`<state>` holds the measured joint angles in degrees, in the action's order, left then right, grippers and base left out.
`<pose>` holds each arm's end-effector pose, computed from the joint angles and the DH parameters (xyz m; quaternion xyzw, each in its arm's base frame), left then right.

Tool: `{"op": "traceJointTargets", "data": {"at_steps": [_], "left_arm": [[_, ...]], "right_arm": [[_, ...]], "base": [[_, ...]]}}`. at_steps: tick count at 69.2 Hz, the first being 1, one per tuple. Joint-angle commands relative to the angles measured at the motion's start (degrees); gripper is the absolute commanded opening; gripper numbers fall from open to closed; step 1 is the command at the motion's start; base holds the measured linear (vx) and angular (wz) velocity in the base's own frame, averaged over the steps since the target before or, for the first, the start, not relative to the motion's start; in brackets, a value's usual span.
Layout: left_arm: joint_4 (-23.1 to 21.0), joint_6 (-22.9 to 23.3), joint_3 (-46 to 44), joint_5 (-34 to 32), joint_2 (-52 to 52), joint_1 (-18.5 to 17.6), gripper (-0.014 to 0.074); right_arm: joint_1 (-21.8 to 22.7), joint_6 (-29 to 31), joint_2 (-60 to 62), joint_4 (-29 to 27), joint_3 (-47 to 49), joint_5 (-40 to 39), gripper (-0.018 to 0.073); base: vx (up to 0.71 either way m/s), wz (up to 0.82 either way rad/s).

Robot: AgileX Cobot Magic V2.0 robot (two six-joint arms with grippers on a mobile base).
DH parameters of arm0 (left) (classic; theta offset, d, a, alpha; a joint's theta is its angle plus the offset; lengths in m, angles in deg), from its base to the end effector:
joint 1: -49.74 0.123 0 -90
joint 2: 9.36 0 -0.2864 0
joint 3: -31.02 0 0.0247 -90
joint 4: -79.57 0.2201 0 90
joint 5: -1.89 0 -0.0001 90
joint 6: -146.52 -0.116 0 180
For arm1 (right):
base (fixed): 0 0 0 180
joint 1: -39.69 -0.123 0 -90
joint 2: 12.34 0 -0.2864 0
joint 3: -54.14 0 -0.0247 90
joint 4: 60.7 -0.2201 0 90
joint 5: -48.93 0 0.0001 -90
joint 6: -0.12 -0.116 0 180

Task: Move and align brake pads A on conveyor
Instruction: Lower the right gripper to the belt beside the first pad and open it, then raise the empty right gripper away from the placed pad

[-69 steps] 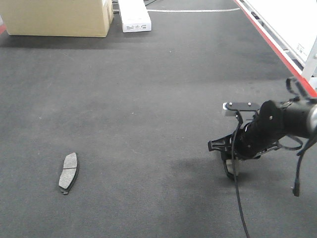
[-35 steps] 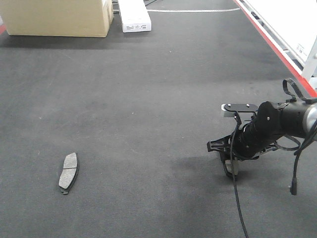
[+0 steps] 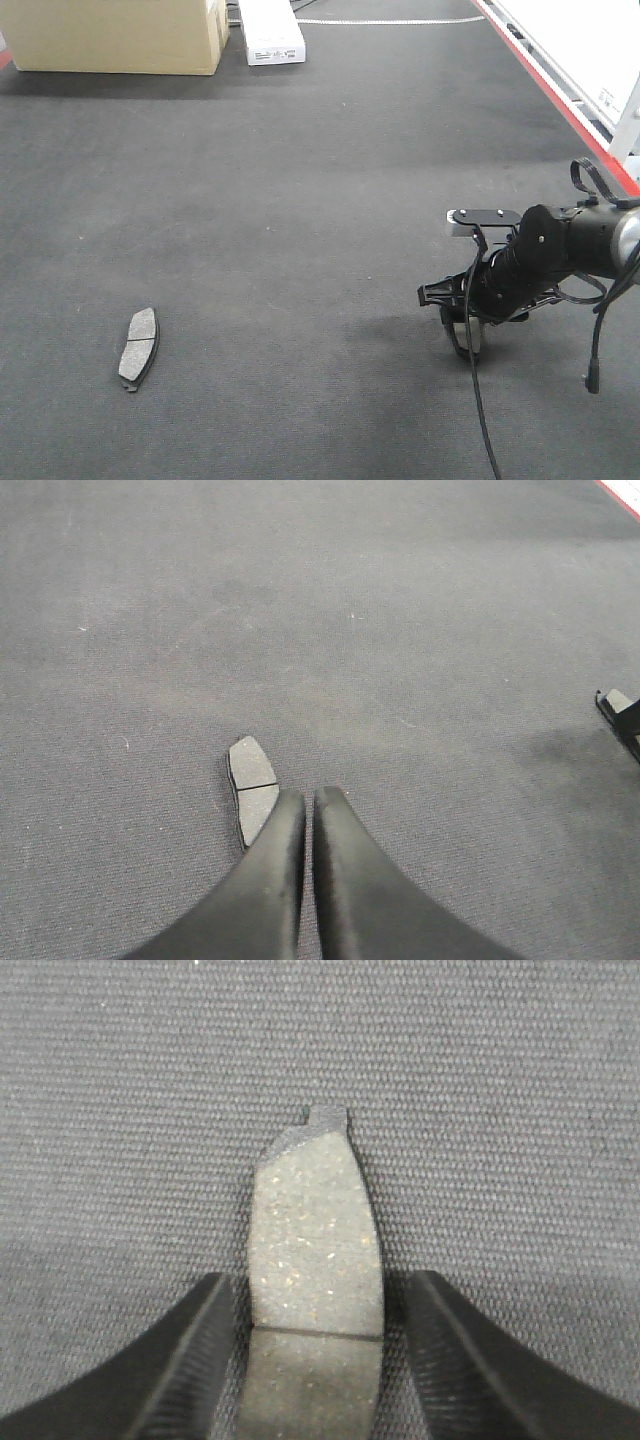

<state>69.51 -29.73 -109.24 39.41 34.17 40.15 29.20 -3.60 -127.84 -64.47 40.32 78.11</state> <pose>0.1040 -0.0301 0.3122 0.0101 0.8667 -0.1374 0.4794 0.3452 0.0677 0.1533 -0.0328 0.9817 0.0440 0.1824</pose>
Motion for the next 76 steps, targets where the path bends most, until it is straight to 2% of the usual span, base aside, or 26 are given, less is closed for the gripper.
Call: {"op": "traceJointTargets", "data": {"at_steps": [1,24,43,76], "left_arm": [[-0.3,0.1,-1.4,-3.6,-0.1,-0.2,-0.0006],[-0.3,0.1,-1.4,-3.6,-0.1,-0.2,-0.0006],[-0.3,0.1,-1.4,-3.6,-0.1,-0.2,-0.0006],[-0.3,0.1,-1.4,-3.6,-0.1,-0.2,-0.0006]], "right_arm": [[0.0,0.4,2.4,0.2,1.4,-1.9,0.0437],[0.0,0.2,2.4,0.2,1.4,-1.9,0.0544],[0.0,-0.2,3.4,0.3,1.4,-1.6,0.0547],[0.0,-0.2,16.1,0.6,1.0,0.9,0.0547]], "base": [[0.0,0.0],[0.0,0.0],[0.0,0.0],[0.0,0.0]]}}
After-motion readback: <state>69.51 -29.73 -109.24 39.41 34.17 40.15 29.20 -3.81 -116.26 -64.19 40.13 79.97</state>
